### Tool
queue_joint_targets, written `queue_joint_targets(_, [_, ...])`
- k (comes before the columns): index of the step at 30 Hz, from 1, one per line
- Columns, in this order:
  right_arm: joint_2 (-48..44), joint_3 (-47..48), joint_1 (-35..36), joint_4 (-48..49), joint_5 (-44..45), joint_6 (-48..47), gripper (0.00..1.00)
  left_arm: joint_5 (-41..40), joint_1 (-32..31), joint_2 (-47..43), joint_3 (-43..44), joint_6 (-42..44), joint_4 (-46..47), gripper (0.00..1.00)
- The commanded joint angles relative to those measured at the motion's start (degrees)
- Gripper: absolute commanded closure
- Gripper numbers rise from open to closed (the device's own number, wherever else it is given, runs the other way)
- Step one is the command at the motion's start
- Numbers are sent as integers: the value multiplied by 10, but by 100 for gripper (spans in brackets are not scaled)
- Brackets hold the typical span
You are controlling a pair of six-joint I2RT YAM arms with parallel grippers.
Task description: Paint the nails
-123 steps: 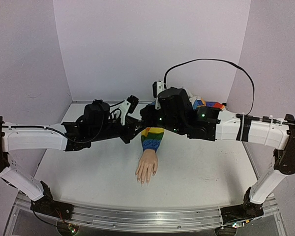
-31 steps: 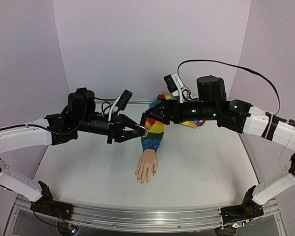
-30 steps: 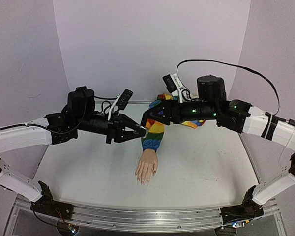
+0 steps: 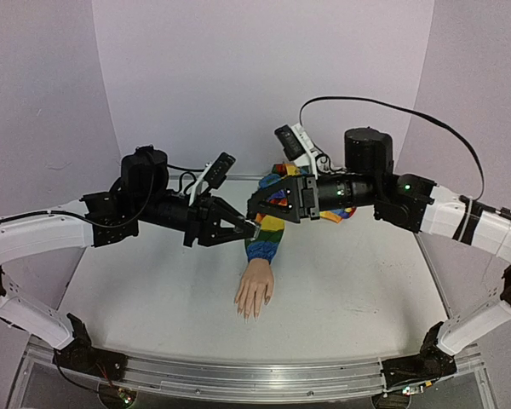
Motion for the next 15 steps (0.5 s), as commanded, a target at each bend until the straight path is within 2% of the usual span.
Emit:
queue_joint_targets(1, [26, 29, 1, 56, -67, 22, 42, 13, 2, 10, 30, 2, 23, 100])
queue_joint_targets(7, [42, 27, 1, 78, -73, 37, 77, 13, 2, 11, 28, 4, 23, 100])
queue_joint_targets(11, [46, 12, 3, 84, -65, 46, 99, -26, 2, 9, 31, 12, 23, 100])
queue_joint_targets(13, [47, 0, 8, 85, -46, 46, 100, -88, 2, 9, 34, 16, 23, 100])
queue_joint_targets(15, [47, -13, 16, 81, -6, 41, 100, -188, 2, 7, 37, 20, 23, 100])
